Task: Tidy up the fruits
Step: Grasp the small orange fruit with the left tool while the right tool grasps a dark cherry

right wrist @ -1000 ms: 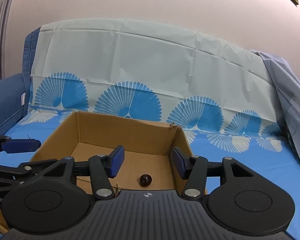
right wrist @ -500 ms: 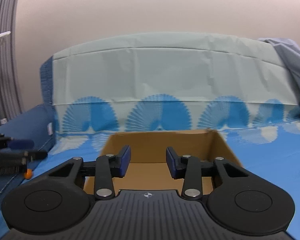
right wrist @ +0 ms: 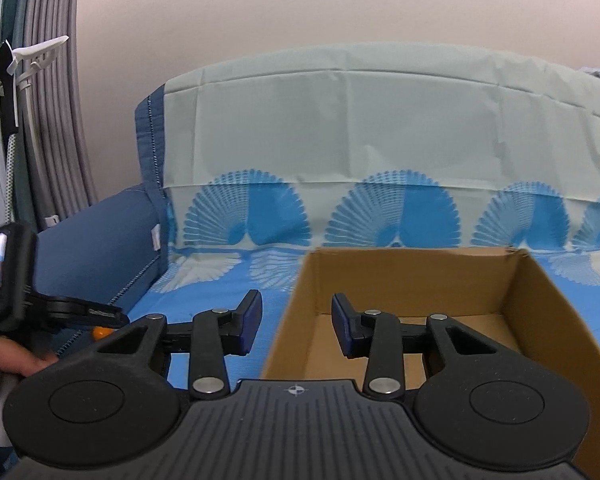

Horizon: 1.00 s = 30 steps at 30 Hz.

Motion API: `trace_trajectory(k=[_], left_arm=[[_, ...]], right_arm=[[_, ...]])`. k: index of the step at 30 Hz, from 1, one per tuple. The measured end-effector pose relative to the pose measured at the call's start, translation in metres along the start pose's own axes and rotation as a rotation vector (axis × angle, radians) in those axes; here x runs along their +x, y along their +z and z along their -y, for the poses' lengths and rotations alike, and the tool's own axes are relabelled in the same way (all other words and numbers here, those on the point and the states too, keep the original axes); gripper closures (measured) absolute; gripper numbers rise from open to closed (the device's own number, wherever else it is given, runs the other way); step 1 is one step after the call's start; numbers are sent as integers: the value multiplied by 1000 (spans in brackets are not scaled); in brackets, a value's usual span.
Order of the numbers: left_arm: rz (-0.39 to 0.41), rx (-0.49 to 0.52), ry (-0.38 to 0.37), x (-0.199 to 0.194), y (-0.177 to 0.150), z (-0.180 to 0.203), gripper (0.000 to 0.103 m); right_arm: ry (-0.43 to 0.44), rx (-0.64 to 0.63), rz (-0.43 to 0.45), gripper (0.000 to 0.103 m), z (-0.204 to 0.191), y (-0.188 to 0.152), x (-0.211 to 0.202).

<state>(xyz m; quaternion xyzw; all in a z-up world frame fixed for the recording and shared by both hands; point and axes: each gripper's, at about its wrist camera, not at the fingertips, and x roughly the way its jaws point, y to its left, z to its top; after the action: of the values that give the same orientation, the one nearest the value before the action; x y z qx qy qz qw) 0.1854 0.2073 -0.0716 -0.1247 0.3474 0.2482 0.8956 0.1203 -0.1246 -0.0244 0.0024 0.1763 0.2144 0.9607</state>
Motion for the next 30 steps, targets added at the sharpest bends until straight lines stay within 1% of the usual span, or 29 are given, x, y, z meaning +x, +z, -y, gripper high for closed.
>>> trace_trajectory(k=[5,9,12,16,19,21,23,26,27,30], left_arm=[[-68,-168,82,25,4,-24,30],[-123,-281,100,47,7,-37,29],[-129,-372,120,57,8,-47,29],[-107,-435,160,66,10,-50,31],[-103,-463,170,71,11,-54,40],[-117,-486,180,74,10,-58,51],[-128,-498,189,76,10,-62,55],[-129,-513,189,76,10,-63,58],[-130,-516,187,75,10,-63,63],[-144,-539,172,70,9,-67,65]], right_arm=[[34,29,-1,63,-12,-2,12],[74,12,-2,63,-24,-5,18],[115,-11,3,62,-36,-7,17],[164,-84,36,62,-60,-8,12],[220,-95,34,61,-76,-11,12],[248,-115,25,61,-86,-12,13],[266,-144,22,61,-93,-15,15],[274,-154,6,61,-98,-17,18],[270,-151,-7,61,-98,-16,21],[255,-116,-42,61,-97,-14,25]])
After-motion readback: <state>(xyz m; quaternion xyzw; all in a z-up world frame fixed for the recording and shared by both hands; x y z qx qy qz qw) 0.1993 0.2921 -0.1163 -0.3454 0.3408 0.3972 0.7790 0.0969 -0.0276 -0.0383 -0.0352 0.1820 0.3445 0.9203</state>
